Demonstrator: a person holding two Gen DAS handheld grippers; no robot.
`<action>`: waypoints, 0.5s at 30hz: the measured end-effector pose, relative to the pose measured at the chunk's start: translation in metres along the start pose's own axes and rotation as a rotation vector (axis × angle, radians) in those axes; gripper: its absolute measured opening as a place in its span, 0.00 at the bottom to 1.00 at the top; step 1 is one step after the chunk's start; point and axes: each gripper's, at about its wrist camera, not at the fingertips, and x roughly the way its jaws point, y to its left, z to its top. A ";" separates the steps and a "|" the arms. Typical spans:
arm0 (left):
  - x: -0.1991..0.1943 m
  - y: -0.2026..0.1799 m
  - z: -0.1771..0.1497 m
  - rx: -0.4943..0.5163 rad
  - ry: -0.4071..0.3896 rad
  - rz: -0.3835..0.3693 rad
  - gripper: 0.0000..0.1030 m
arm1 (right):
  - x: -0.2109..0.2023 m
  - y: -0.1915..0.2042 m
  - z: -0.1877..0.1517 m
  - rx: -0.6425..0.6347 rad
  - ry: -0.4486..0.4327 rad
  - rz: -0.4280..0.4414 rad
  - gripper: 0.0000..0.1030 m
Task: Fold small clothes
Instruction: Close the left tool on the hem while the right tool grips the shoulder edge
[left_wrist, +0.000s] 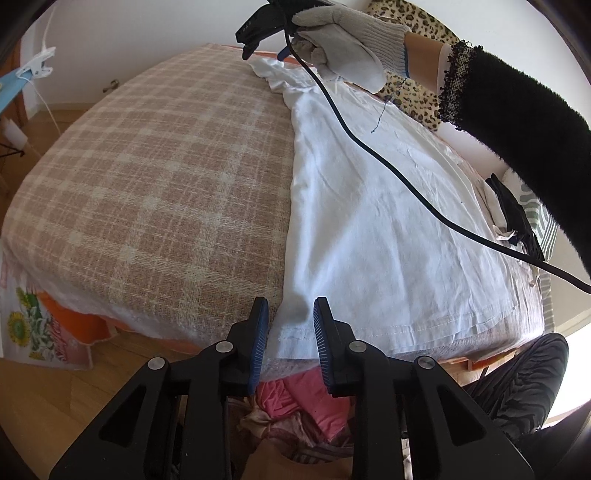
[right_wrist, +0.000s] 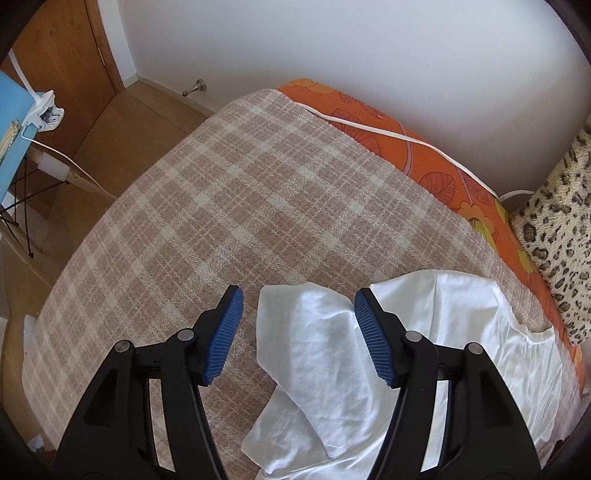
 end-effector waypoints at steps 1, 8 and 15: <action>0.000 -0.001 0.000 0.006 0.002 0.001 0.22 | 0.005 0.000 -0.001 0.004 0.009 -0.014 0.64; 0.003 -0.007 0.001 0.034 0.007 -0.009 0.07 | 0.019 -0.019 -0.005 0.033 0.014 -0.058 0.16; -0.006 -0.017 0.005 0.047 -0.011 -0.099 0.04 | -0.004 -0.051 -0.010 0.111 -0.054 0.037 0.07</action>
